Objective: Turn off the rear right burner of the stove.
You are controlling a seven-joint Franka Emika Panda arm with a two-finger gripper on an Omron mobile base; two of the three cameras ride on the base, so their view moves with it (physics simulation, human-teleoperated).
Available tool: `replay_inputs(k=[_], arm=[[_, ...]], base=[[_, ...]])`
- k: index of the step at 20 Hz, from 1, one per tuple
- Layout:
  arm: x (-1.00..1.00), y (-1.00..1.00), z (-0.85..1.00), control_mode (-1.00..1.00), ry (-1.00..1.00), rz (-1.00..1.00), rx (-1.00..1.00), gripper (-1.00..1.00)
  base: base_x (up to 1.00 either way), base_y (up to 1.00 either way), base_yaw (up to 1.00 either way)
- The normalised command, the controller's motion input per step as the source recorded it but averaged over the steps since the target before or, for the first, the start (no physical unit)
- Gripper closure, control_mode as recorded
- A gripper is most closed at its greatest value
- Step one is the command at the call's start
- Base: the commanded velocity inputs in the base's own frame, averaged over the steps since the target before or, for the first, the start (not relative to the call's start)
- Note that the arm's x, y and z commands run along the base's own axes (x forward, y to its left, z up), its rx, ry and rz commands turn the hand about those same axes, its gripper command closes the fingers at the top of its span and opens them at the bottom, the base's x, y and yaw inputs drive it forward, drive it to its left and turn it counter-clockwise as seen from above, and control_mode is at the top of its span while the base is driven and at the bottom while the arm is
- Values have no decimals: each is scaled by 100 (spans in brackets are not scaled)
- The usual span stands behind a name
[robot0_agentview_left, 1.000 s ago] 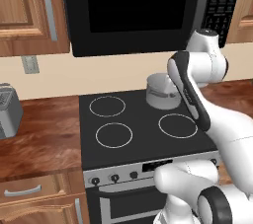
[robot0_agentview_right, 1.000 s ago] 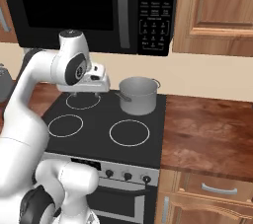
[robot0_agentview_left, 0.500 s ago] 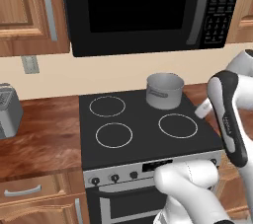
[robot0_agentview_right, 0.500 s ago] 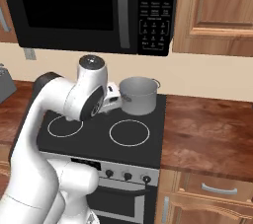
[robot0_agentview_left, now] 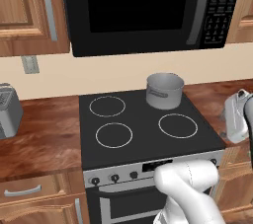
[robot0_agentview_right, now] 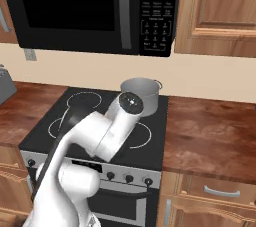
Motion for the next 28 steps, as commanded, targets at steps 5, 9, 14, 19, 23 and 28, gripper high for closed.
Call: replay_inputs(k=[5,9,14,19,23,28], arm=[[-19,-16,-47,-100,-36,51,-1,-100],[-15,0,-49,-100,-45,38,-5,-100],[-10,-13,-42,-100,-40,31,-1,-100],[-9,-5,-49,-100,-40,24,-3,-100],[-1,-1,-56,-100,-37,10,-9,-100],[0,-5,-62,-100,-29,2,-7,-100]], base=[[0,0,0],[0,0,0],[0,0,0],[0,0,0],[0,0,0],[0,0,0]])
